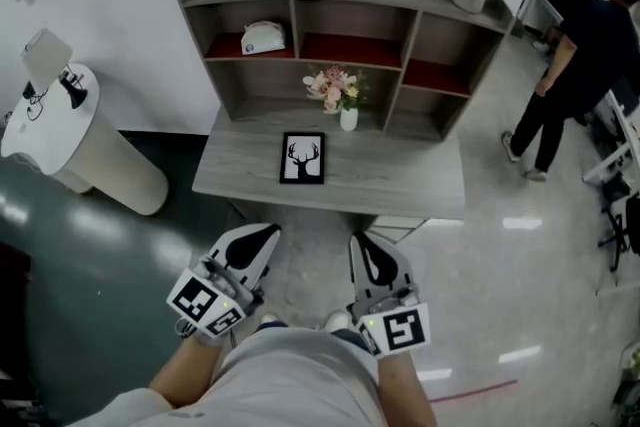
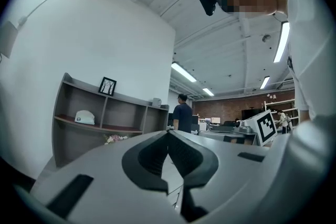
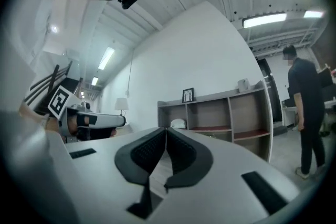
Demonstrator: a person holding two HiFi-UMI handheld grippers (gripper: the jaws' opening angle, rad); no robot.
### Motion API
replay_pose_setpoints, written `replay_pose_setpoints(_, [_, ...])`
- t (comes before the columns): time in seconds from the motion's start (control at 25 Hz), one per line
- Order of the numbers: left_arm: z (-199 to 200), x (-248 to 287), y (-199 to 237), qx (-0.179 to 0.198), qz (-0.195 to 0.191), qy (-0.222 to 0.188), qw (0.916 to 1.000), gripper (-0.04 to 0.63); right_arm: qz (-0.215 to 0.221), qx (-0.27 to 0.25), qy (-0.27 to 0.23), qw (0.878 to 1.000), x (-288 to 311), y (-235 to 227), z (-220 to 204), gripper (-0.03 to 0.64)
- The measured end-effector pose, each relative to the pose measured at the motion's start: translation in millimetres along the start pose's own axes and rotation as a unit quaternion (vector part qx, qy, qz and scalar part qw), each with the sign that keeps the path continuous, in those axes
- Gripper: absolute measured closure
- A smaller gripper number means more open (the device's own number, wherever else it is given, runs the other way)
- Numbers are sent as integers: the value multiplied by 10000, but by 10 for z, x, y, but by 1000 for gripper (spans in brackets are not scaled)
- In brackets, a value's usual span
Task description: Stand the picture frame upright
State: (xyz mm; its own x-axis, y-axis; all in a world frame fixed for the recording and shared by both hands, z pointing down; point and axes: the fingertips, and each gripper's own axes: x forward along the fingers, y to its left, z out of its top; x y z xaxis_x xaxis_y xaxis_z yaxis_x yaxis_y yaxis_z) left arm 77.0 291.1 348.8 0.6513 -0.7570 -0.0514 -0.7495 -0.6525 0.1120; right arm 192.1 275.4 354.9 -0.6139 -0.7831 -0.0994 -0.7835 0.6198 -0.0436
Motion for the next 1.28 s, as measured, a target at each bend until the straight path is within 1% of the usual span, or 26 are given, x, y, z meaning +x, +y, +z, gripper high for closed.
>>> replay_pose_setpoints(0.12, [-23, 166, -139, -17, 27, 10, 10000, 580, 88, -125, 114, 9998, -76, -169, -30, 598])
replay_pose_setpoints(0.32, [-139, 399, -330, -91, 209, 112, 9997, 580, 154, -21, 161, 9997, -204, -488, -54, 598])
replay_pose_setpoints(0.52, [-304, 570, -354, -265, 389, 285, 9985, 580, 324, 204, 131, 9992, -227, -669, -106, 598])
replay_pose_setpoints(0.68, [-384, 646, -313, -221, 428, 364, 9982, 580, 419, 290, 131, 9986, -158, -739, -188, 598])
replay_pose_setpoints(0.88, [-507, 705, -46, -372, 515, 430, 9971, 580, 442, 255, 261, 9984, 68, -791, -291, 597])
replay_pose_setpoints(1.0, [-571, 758, 178, -503, 534, 496, 9961, 580, 411, 336, 391, 9978, 243, -811, -375, 597])
replay_pose_setpoints(1.16, [-568, 863, 578, -735, 611, 421, 9945, 580, 357, 292, 633, 9969, 582, -882, -505, 597])
replay_pose_setpoints(1.28, [-561, 929, 905, -843, 580, 415, 9939, 580, 399, 177, 848, 9954, 862, -897, -619, 597])
